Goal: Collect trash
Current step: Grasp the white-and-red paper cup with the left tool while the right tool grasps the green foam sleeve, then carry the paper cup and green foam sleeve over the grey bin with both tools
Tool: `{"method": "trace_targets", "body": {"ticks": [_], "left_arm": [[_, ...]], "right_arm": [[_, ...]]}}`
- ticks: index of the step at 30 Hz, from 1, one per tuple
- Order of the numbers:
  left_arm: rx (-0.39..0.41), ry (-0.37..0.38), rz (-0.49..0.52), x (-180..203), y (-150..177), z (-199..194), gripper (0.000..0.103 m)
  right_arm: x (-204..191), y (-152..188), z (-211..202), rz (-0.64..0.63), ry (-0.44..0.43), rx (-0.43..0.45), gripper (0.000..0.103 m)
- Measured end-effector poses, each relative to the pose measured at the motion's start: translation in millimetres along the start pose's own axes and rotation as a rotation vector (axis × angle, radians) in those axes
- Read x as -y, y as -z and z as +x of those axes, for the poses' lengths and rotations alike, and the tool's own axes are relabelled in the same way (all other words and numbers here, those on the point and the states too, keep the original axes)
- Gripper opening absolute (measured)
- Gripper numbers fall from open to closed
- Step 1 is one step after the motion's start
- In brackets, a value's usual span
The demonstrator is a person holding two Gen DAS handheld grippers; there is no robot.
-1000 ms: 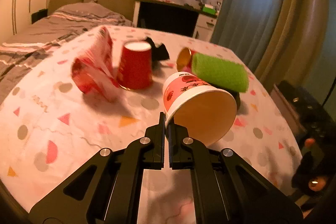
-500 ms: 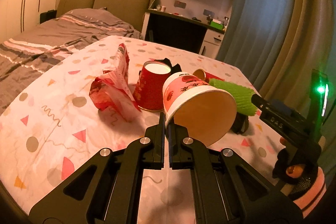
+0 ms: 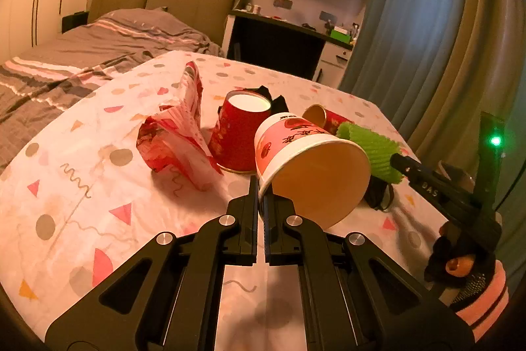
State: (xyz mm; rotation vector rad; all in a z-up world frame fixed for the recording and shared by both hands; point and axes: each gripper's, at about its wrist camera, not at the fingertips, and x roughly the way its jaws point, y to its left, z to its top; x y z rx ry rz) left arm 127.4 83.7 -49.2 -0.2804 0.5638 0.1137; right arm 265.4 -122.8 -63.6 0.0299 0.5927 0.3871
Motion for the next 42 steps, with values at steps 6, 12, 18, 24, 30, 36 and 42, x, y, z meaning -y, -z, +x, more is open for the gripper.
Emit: {"method": "trace_targets", "body": {"ticks": [6,12,18,24,30,36,42], "left_arm": [[-0.003,0.000,0.004,5.4,2.3,-0.3,0.002],[0.005,-0.010,0.007,9.2,3.2,-3.8,0.002],[0.002,-0.028,0.002,6.6,3.3,-2.5,0.002],[0.001,-0.031,0.000,5.0,2.3,-1.9,0.002],[-0.005,-0.027,0.002,5.3,2.5,0.0,0.002],[-0.003,-0.026,0.005,7.6,3.3,-1.8,0.002],[0.005,-0.024,0.006,10.9,4.7,-5.6,0.002]], "right_arm": [[-4.9,3.3,-21.7,-0.040,-0.026,0.039,0.002],[5.8,-0.1,-28.7,-0.013,0.009,0.049,0.022],[21.3,-0.7,-11.5,0.037,-0.005,0.004,0.046],[27.4,-3.4,6.4,0.087,-0.071,-0.038,0.042],[24.7,-3.4,2.2,0.087,-0.138,-0.045,0.019],[22.4,-2.9,-13.6,0.091,-0.181,-0.030,0.003],[21.6,-5.4,-31.5,0.085,-0.187,0.001,0.002]]}}
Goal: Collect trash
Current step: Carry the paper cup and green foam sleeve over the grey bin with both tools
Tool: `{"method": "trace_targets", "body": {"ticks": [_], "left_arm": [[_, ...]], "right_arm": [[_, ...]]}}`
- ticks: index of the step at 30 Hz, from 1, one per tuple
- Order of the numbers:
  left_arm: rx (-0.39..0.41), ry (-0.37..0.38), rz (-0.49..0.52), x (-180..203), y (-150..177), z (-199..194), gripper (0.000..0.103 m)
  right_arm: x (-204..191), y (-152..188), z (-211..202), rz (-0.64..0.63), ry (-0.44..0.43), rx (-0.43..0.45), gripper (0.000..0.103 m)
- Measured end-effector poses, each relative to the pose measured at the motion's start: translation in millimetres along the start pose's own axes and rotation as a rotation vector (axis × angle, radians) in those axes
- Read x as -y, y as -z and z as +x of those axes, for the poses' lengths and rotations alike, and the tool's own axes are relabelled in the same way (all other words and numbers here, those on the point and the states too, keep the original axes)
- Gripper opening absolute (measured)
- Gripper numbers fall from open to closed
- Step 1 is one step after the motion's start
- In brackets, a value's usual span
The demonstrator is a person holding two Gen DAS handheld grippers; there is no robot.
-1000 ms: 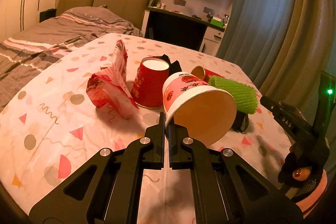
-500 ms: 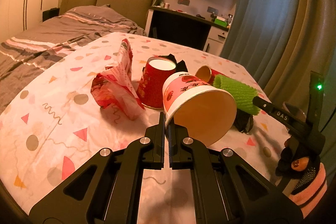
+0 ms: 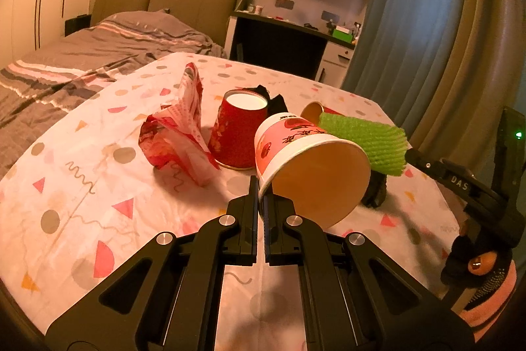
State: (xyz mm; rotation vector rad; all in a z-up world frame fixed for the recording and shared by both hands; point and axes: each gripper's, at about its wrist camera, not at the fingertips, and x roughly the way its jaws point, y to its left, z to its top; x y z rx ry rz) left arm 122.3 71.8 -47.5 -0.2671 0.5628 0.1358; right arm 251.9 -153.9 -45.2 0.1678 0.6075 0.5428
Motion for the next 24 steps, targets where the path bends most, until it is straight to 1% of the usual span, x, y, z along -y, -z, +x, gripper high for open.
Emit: {"method": "trace_targets", "body": {"ticks": [5,13,20,24], "left_arm": [[0.010,-0.001,0.002,1.6,0.3,-2.6,0.002],[0.023,0.020,0.015,12.7,0.3,-12.2,0.002],[0.027,0.050,0.044,31.8,0.3,-17.7,0.002],[0.027,0.074,0.073,51.8,0.9,-18.0,0.002]], "right_arm": [[-4.2,-1.2,-18.4,-0.018,0.002,0.030,0.001],[-7.9,-8.9,-62.6,-0.055,0.021,0.113,0.001],[3.1,-9.3,-93.4,-0.050,0.054,0.163,0.000],[14.2,-8.7,-104.4,-0.040,0.075,0.176,0.000]]}}
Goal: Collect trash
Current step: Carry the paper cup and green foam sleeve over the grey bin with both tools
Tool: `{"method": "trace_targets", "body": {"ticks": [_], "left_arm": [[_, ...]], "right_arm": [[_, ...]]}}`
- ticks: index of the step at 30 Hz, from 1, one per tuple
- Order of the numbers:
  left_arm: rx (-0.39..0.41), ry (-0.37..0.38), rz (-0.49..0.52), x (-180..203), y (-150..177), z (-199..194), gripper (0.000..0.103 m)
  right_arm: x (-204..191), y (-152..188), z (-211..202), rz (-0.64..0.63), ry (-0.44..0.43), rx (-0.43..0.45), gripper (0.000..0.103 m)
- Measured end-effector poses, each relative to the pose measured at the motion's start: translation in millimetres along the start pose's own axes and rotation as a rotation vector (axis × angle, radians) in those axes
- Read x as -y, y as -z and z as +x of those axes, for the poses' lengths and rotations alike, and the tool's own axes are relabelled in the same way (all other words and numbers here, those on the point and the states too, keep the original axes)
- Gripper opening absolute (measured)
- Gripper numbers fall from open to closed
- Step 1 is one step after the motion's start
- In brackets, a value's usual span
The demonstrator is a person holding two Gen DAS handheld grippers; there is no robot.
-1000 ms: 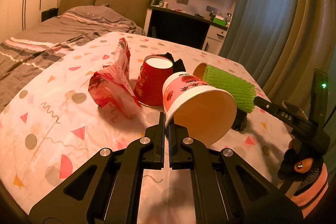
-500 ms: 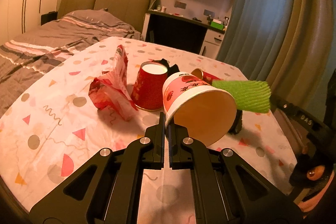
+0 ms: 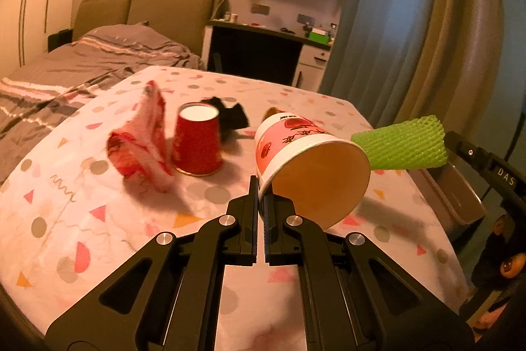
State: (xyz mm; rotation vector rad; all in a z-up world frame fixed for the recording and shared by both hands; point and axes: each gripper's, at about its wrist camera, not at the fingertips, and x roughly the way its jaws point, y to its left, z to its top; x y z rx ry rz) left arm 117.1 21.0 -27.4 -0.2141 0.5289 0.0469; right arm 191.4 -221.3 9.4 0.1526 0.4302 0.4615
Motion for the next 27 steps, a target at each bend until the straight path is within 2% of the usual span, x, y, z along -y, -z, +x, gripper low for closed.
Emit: {"method": "trace_targets", "body": {"ticks": [12,27], "left_arm": [[-0.012,0.082,0.091,59.7,-3.1,16.4,0.002],[-0.024,0.225,0.215,162.4,-6.7,43.1,0.002]], "right_arm": [[36.1,-0.5,-31.4,0.031,0.070,0.046,0.000],[94.5,0.4,-69.9,0.085,0.206,0.099,0.000]]}}
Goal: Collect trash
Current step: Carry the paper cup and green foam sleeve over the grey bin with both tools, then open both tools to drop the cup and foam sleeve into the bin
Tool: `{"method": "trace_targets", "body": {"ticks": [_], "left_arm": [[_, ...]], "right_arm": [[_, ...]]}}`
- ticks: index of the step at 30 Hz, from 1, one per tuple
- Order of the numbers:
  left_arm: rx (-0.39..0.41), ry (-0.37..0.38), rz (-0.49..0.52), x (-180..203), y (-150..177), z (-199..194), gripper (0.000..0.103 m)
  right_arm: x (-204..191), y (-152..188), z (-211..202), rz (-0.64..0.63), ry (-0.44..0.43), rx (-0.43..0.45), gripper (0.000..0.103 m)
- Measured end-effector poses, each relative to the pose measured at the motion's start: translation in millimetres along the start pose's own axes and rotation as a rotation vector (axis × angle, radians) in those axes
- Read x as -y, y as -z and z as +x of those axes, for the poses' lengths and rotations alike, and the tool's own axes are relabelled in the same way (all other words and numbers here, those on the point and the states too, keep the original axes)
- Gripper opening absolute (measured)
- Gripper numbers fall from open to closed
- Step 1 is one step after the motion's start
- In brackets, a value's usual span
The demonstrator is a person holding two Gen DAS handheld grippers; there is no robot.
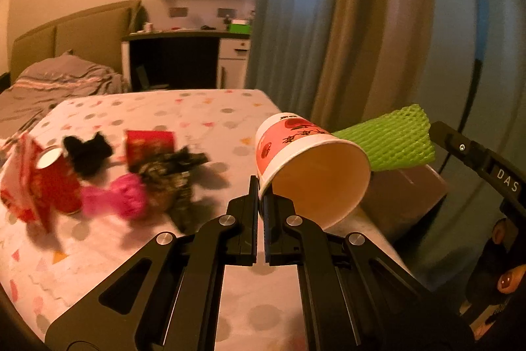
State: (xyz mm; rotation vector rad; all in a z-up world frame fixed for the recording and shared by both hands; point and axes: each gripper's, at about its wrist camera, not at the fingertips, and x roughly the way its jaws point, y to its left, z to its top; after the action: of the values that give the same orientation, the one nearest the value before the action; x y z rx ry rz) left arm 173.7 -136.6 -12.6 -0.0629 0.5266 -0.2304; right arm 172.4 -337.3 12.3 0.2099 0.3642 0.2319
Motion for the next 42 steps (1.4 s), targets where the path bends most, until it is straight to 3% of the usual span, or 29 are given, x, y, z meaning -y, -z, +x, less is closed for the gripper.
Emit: {"method": "trace_targets", "body": {"ticks": [21,42], "left_arm": [[-0.041,0.174,0.107,111.5,-18.1,79.8,0.002],[-0.137,0.221,0.130,142.8,-4.2,133.0,0.002]], "right_arm": [[87.1,1.4,-19.9,0.067,0.237,0.044,0.000],[108.0,7.0,-2.0,0.057,0.315,0.018,0.000]]}}
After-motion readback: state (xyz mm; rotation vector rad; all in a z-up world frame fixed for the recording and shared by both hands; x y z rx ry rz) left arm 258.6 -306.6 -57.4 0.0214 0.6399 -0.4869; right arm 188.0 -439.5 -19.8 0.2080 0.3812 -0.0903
